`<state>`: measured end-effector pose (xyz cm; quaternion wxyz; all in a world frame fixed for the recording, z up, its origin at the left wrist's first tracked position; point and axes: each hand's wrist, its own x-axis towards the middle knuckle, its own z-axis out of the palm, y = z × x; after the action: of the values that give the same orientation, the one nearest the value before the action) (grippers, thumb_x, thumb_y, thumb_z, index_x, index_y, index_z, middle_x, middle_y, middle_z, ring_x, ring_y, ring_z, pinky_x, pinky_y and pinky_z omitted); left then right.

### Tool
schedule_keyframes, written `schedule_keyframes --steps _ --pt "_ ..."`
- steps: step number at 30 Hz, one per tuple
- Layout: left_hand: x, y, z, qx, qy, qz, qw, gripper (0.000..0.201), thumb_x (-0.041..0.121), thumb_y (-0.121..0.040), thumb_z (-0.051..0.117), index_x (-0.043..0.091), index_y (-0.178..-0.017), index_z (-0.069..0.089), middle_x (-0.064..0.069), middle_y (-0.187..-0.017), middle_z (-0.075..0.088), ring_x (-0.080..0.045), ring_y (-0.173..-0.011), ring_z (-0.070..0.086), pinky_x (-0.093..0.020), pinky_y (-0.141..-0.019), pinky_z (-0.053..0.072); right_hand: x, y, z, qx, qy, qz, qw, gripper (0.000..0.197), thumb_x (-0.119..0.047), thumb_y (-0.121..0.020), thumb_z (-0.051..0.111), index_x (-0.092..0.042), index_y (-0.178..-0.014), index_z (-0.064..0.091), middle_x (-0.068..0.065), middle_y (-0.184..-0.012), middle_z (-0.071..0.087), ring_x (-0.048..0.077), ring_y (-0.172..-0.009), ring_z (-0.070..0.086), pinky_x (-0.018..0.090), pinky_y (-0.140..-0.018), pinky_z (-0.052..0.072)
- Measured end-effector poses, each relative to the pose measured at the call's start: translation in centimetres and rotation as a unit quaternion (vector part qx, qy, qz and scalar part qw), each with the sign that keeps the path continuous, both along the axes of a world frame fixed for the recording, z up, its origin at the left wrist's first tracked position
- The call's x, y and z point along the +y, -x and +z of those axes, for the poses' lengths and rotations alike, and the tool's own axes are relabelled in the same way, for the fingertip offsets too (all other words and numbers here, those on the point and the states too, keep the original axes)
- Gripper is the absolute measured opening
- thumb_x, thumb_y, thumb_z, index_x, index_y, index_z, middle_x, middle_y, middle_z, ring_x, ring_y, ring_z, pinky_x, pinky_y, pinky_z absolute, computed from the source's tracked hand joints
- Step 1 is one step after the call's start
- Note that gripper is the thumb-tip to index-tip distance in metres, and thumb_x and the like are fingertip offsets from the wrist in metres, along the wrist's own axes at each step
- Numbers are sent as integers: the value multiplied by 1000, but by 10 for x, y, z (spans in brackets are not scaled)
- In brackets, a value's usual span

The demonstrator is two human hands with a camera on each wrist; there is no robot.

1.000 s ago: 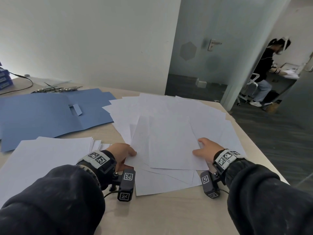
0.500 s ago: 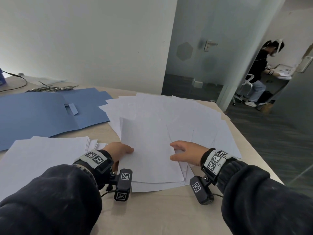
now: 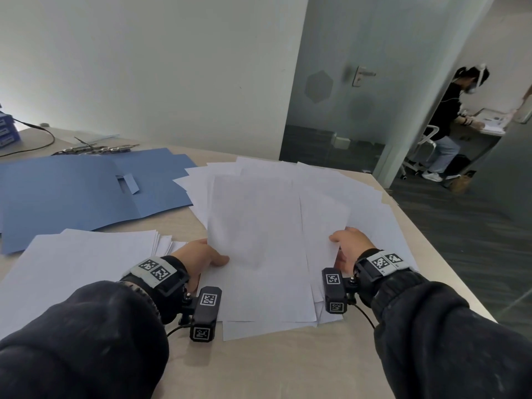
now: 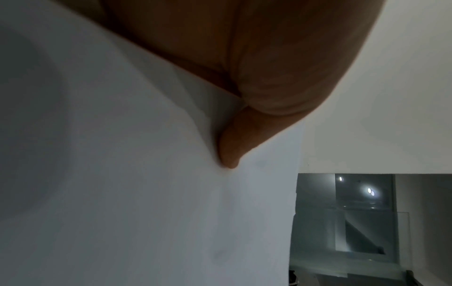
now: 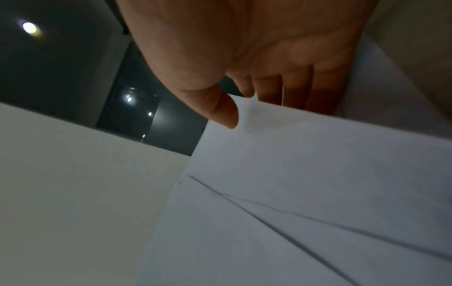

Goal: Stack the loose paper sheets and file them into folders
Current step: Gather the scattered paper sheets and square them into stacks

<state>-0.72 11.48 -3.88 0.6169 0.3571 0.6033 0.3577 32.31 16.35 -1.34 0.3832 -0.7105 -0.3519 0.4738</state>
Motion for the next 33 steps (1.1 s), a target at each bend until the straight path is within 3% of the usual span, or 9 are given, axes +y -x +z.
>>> schedule_keyframes --steps 3,8,14,18,22,25,28,31,33 --pt "-2 -3 3 -8 4 4 1000 35 -13 -85 59 1 -117 64 -30 -109 72 -54 -101 68 -69 -92 51 -6 8 -2 17 -26 44 999 27 4 -90 55 -22 -97 54 15 -106 59 32 -94 60 51 -90 54" --pt "-1 -8 0 11 9 4 1000 31 -7 -90 56 9 -114 66 -28 -106 73 -53 -97 70 -76 -88 49 -10 2 -2 -103 -19 122 987 24 -1 -95 52 -17 -112 56 14 -114 63 35 -103 64 50 -98 53" --pt "4 -9 1 47 6 -11 999 35 -12 -87 56 4 -117 67 -27 -109 72 -51 -101 69 -67 -93 52 -14 -23 3 -331 2 145 932 26 -11 -97 49 8 -102 66 26 -111 67 35 -99 62 33 -77 44" --pt "0 -10 3 51 3 -25 998 27 -3 -86 63 3 -112 68 -26 -105 74 -50 -98 70 -67 -92 53 -16 -14 -2 -295 3 194 936 26 -21 -98 55 -1 -105 71 20 -107 72 35 -94 66 33 -78 47" --pt "-5 -9 6 44 -6 -36 998 29 1 -83 71 3 -112 67 -24 -102 75 -49 -95 72 -65 -91 55 -16 18 -9 -175 -9 194 965 26 -31 -92 64 -6 -95 71 20 -89 70 31 -69 56 29 -48 38" --pt "-3 -7 5 54 -8 -32 998 36 -5 -79 71 2 -114 66 -24 -103 75 -49 -95 72 -64 -91 54 -17 32 -6 -171 -5 213 962 34 -35 -93 64 -2 -98 69 13 -81 63 27 -64 50 24 -42 33" --pt "0 -7 1 71 -11 -30 997 45 0 -71 73 6 -116 66 -22 -104 75 -47 -94 72 -64 -91 55 -14 25 3 -230 -33 170 958 30 -29 -95 56 -1 -97 69 12 -85 67 25 -66 55 25 -51 39" --pt "-1 -8 3 86 -11 -25 996 35 -4 -82 69 8 -114 66 -21 -104 75 -45 -93 73 -63 -90 56 -4 2 10 -307 -26 138 941 30 -25 -95 55 2 -96 67 21 -97 69 35 -92 65 34 -76 48" --pt "-2 -8 3 84 -11 -23 996 30 -6 -85 67 8 -112 66 -22 -104 75 -46 -92 73 -63 -88 56 4 -17 13 -327 3 114 938 30 -27 -93 57 3 -90 63 24 -91 64 36 -88 63 36 -76 45"
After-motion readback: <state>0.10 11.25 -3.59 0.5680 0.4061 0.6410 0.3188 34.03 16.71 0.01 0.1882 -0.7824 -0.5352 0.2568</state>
